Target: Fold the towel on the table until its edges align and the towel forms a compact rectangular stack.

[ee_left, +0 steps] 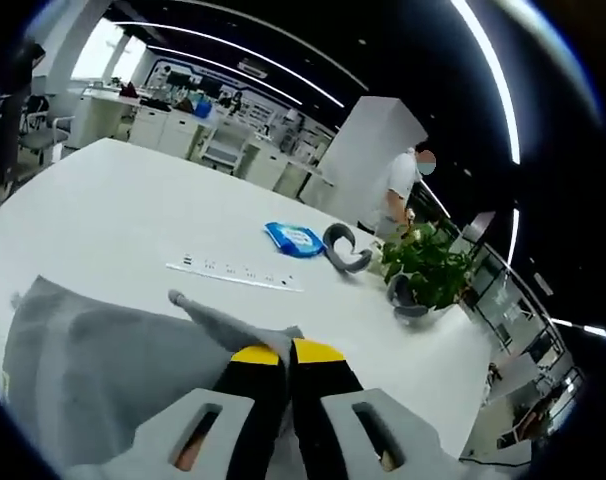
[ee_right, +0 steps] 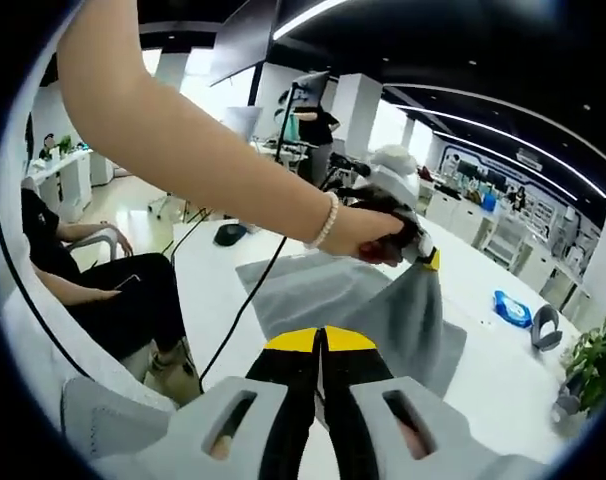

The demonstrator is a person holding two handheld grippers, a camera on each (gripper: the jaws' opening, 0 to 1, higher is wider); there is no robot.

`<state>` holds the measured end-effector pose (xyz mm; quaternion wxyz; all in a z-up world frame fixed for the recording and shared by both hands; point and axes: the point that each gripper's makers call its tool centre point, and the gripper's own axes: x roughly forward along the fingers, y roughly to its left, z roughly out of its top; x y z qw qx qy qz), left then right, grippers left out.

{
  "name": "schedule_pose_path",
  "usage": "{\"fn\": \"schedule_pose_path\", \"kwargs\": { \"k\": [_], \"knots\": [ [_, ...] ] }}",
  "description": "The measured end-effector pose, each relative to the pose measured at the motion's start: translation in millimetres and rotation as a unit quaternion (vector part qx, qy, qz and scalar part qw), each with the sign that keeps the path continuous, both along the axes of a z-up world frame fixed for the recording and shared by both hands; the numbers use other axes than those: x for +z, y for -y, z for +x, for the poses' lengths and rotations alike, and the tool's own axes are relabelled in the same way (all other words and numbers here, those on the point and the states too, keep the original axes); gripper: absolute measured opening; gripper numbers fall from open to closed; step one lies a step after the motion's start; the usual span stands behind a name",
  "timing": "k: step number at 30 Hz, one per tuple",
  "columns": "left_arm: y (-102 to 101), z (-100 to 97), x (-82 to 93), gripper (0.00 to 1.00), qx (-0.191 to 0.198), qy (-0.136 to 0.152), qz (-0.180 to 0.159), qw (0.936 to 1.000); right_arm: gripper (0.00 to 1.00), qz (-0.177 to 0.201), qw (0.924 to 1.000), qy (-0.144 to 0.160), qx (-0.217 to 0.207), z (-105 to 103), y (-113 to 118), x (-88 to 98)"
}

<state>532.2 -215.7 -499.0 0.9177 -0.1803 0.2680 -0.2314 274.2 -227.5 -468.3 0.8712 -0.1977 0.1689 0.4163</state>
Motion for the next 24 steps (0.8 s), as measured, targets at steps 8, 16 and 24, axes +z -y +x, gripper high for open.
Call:
{"fn": "schedule_pose_path", "kwargs": {
  "k": [8, 16, 24],
  "knots": [
    [-19.7, 4.7, -4.3, 0.02, -0.004, -0.001, 0.016, 0.9999, 0.0, -0.003, 0.9997, -0.002, -0.022, 6.7, 5.4, -2.5],
    [-53.8, 5.1, -8.5, 0.02, 0.005, -0.007, 0.027, 0.9996, 0.0, -0.069, 0.9964, 0.01, -0.049, 1.5, 27.0, -29.8],
    [-84.1, -0.4, -11.8, 0.02, 0.006, -0.007, 0.046, 0.9989, 0.0, -0.048, 0.9898, -0.004, -0.134, 4.4, 65.1, -37.0]
  ]
}}
